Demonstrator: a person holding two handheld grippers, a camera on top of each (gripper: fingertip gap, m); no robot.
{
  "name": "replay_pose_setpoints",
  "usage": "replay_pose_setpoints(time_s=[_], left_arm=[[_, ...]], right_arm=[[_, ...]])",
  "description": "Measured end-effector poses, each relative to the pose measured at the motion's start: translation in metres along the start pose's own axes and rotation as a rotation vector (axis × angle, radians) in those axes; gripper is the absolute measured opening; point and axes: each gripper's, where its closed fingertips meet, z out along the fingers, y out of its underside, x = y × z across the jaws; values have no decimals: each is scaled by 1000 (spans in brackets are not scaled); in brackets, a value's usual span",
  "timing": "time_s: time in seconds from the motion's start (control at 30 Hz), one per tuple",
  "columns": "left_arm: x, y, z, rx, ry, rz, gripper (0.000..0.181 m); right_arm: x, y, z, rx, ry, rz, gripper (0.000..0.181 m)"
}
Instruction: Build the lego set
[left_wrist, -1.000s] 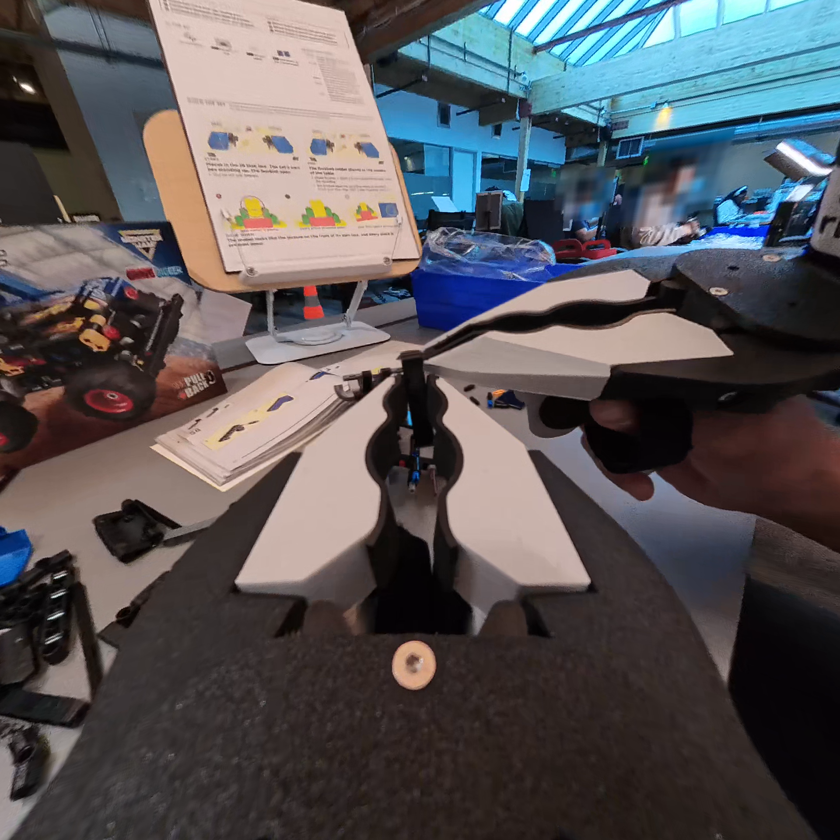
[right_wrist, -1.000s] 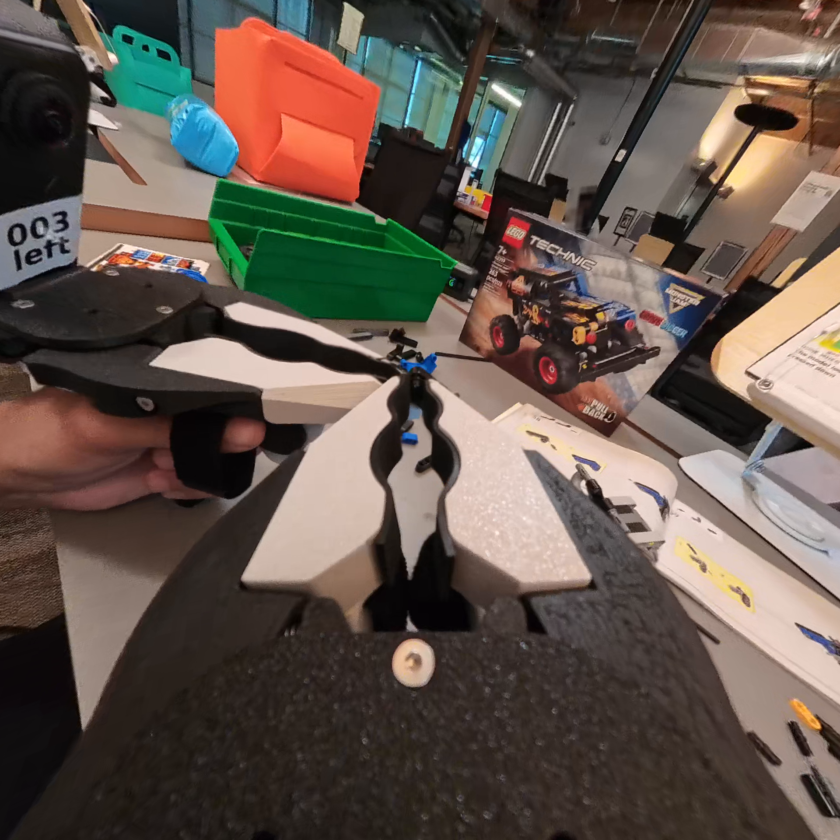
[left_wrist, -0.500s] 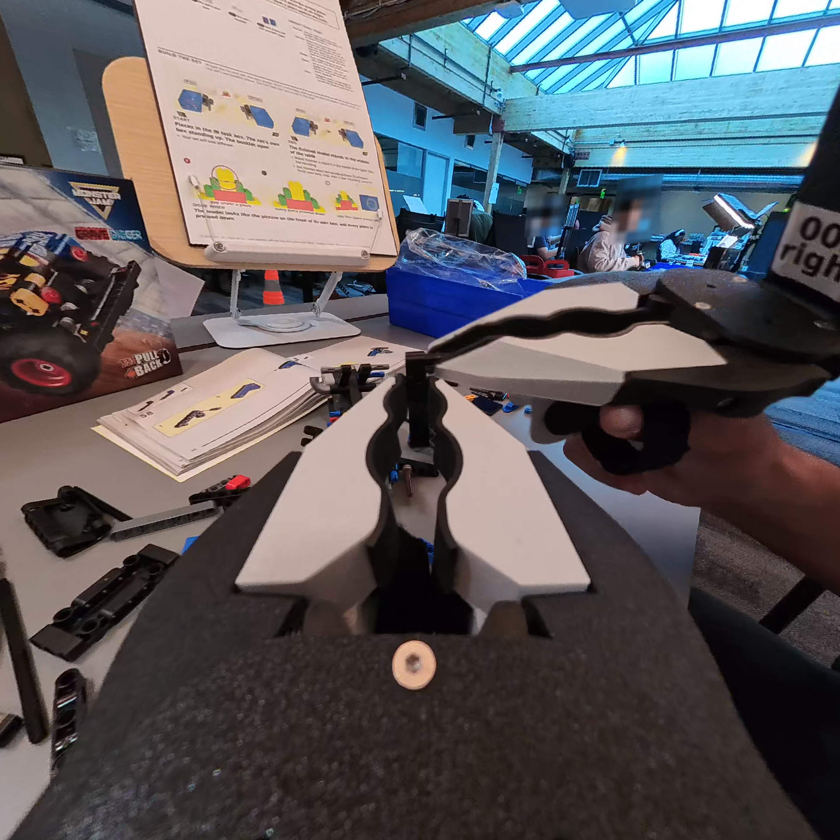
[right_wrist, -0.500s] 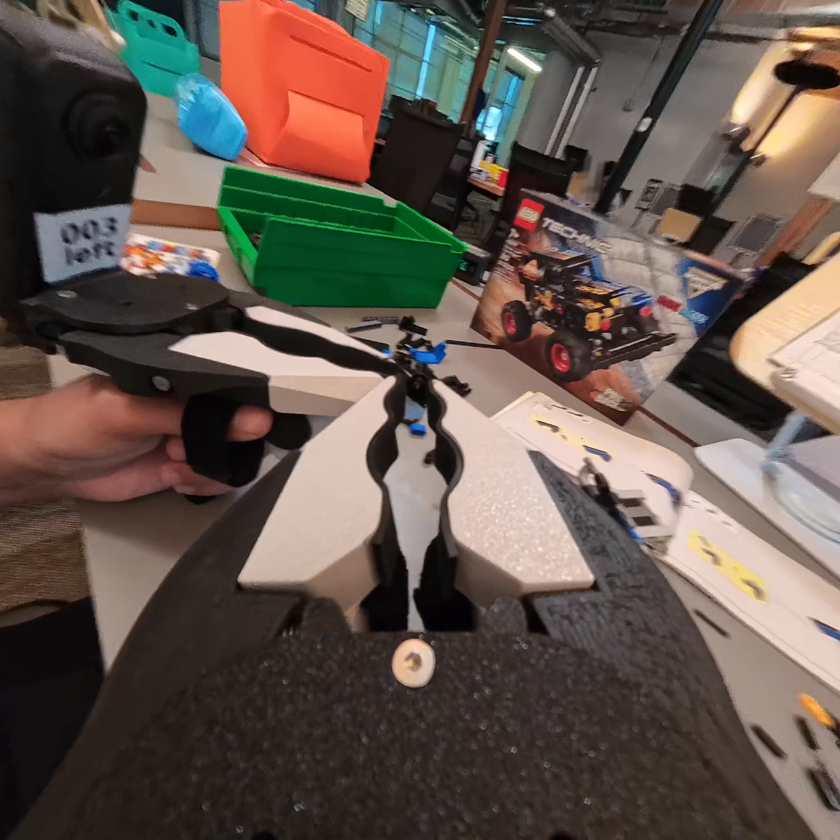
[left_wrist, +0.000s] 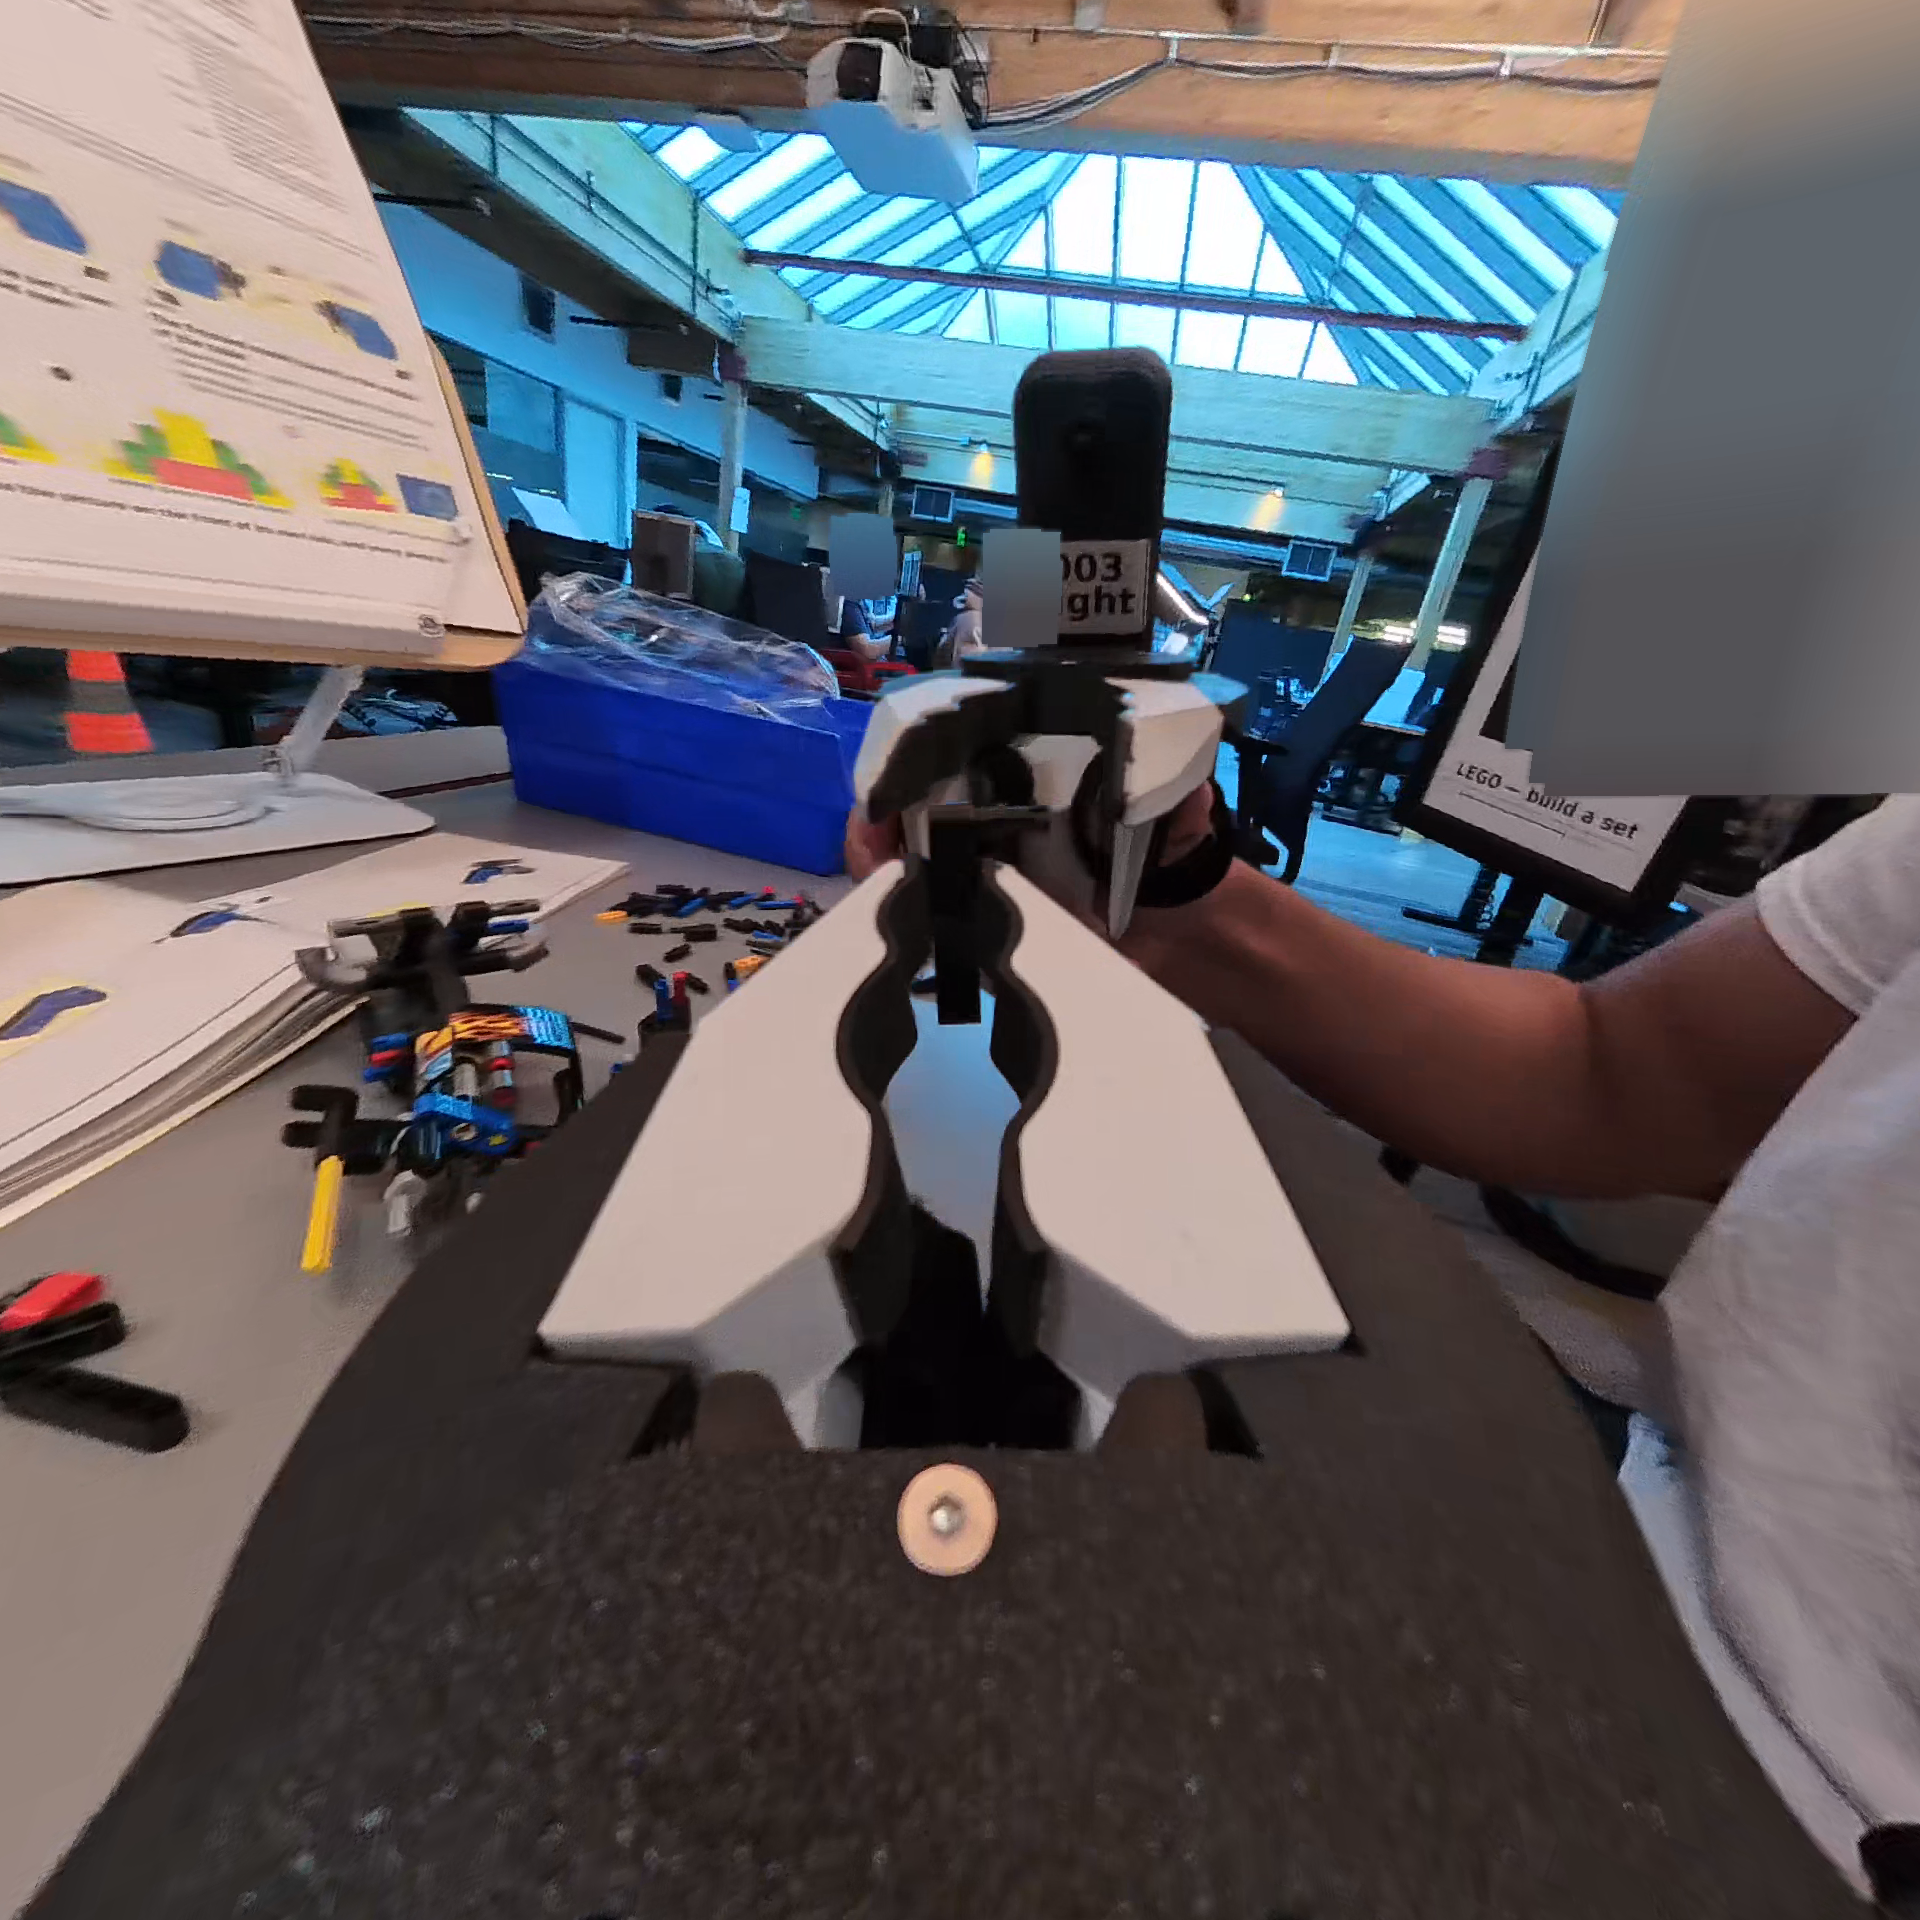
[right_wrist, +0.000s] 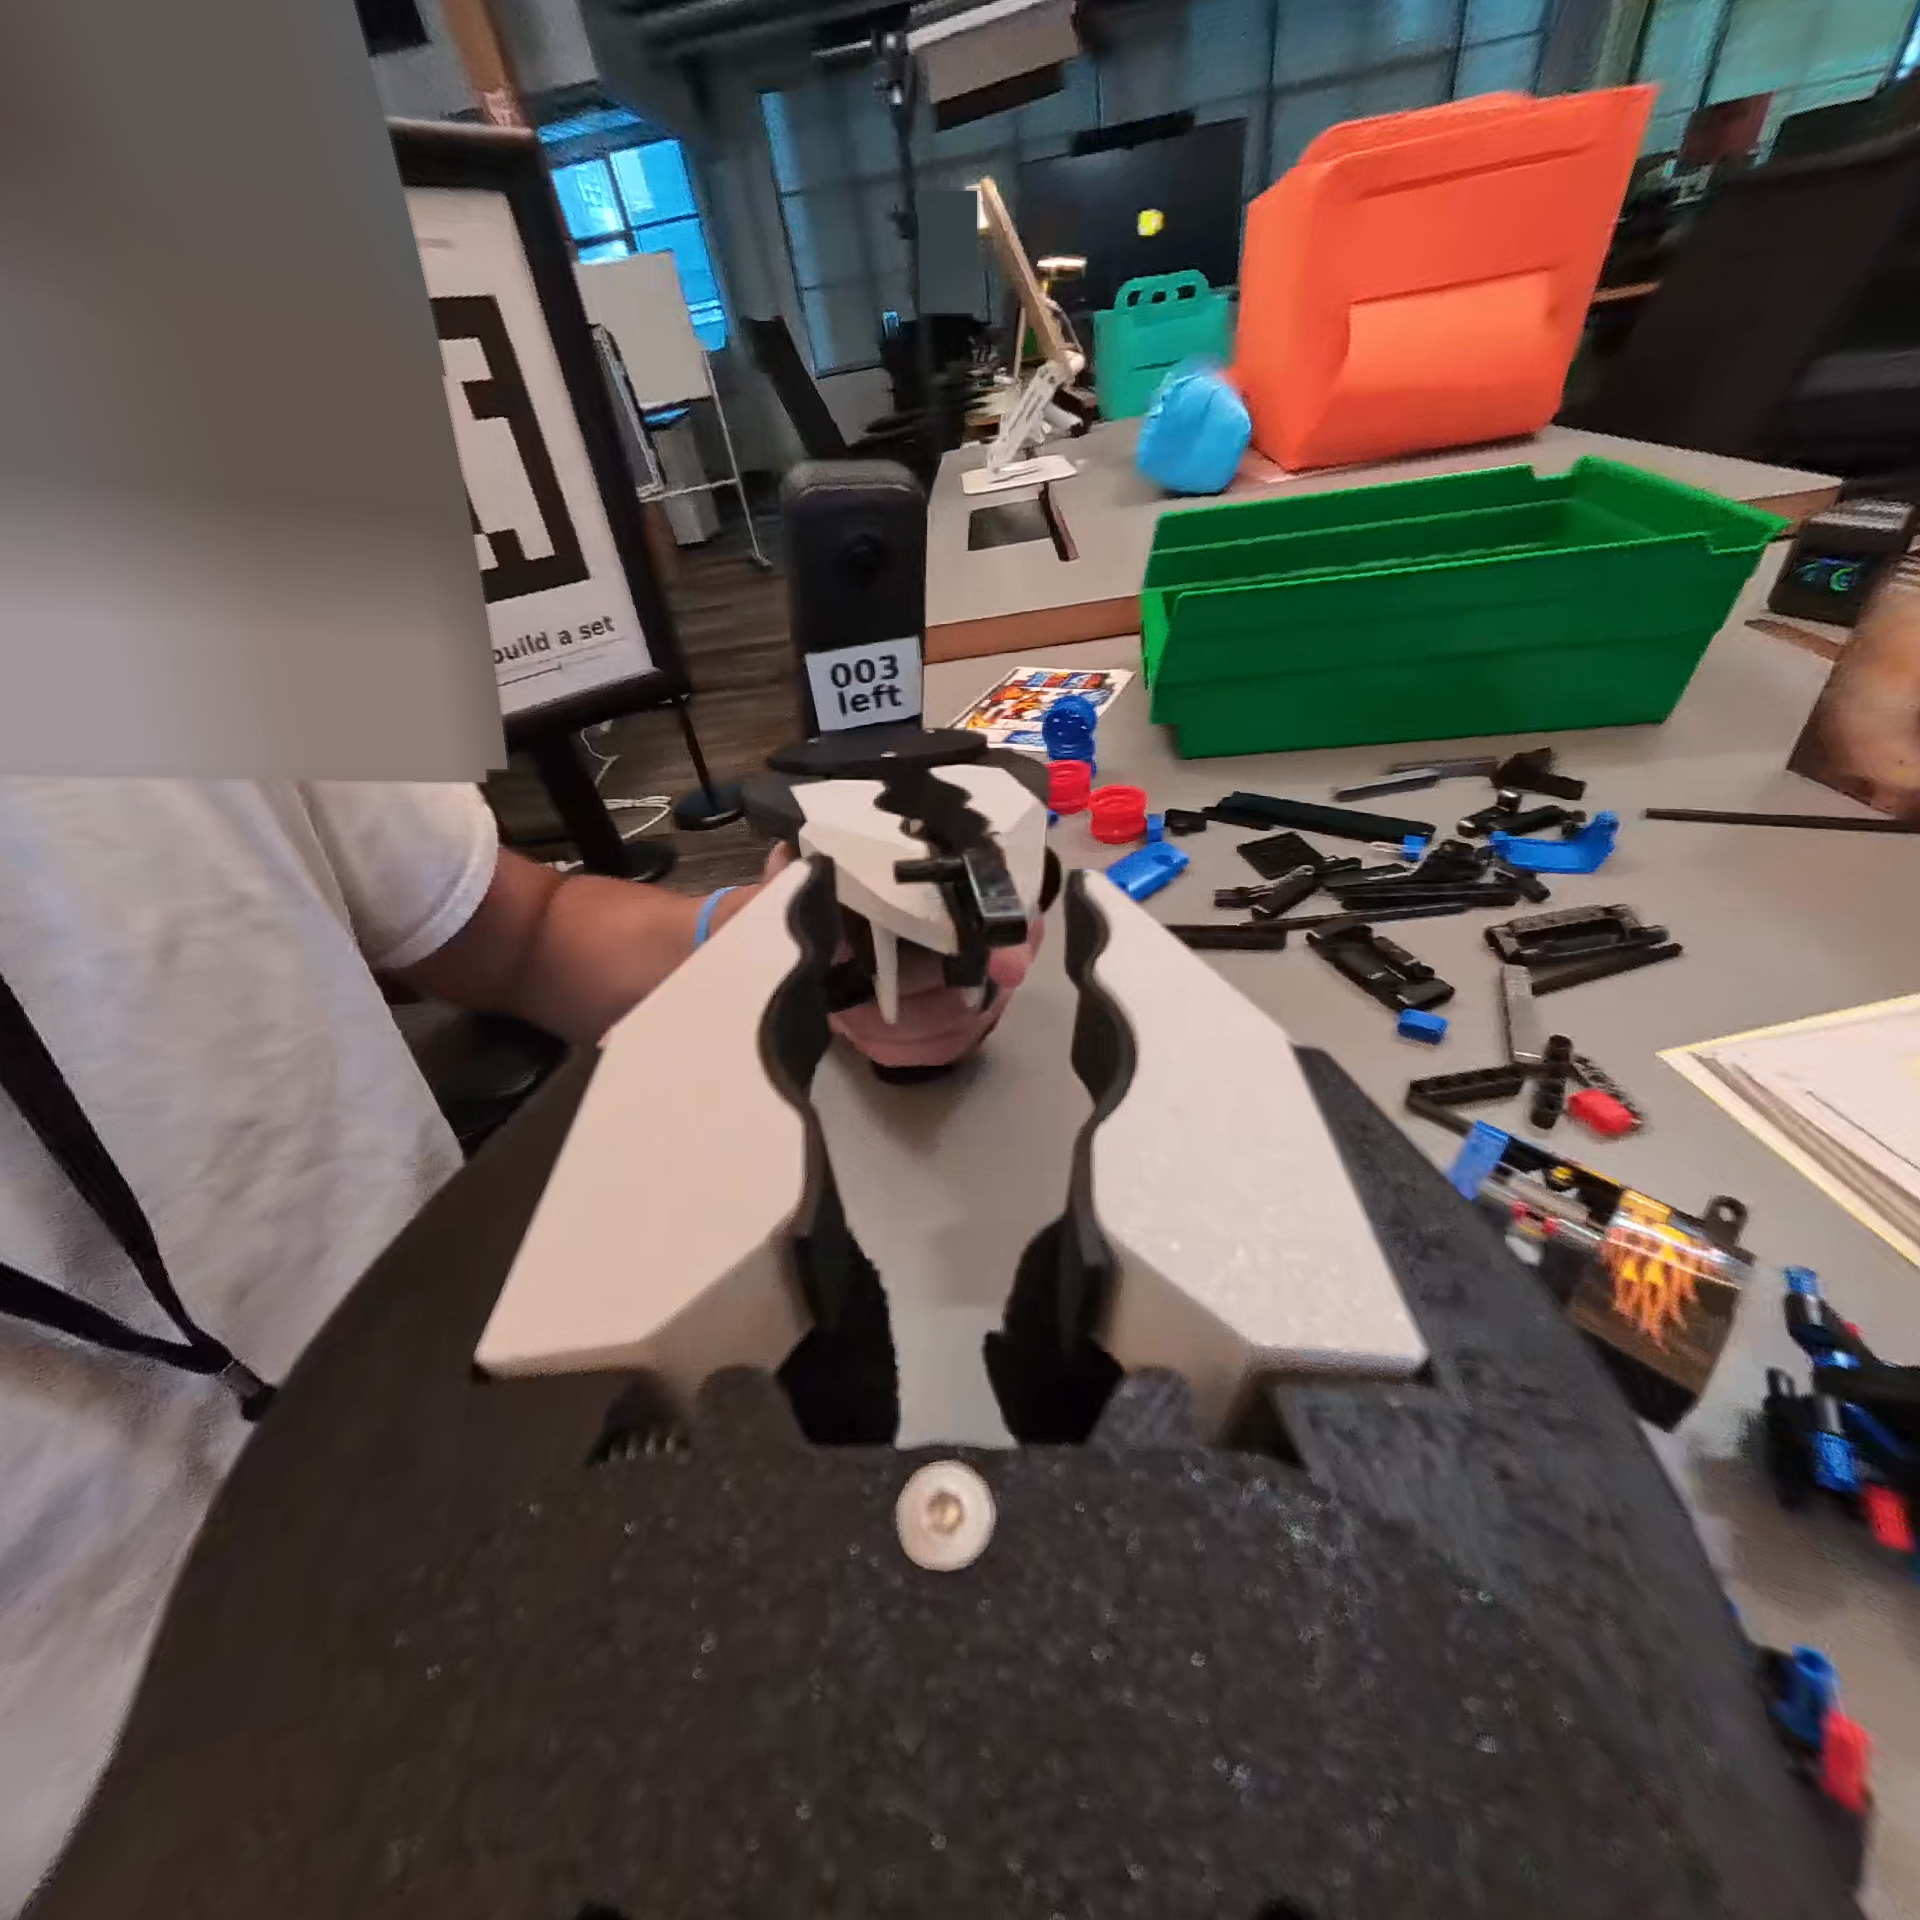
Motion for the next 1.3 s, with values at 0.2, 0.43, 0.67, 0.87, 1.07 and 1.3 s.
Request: replay_pose_setpoints(time_s=[0.2, 0.43, 0.67, 0.87, 1.07, 1.3], left_arm=[[3, 7, 3, -38, 12, 11, 6], [10, 7, 4, -38, 53, 9, 6], [8, 13, 6, -70, 0, 96, 7], [9, 16, 8, -83, 4, 116, 6], [-26, 11, -1, -159, -128, 186, 6], [-145, 0, 0, -535, -243, 114, 6]], right_arm=[[-1, 6, 2, 49, 2, 20, 25], [-7, 7, -1, 92, -16, 6, 22], [-2, 11, -3, 104, 12, 4, 17], [-3, 14, -6, 107, 2, 32, 19], [33, 2, -43, 18, 184, -101, 25], [175, 5, -114, -258, 654, -220, 25]])
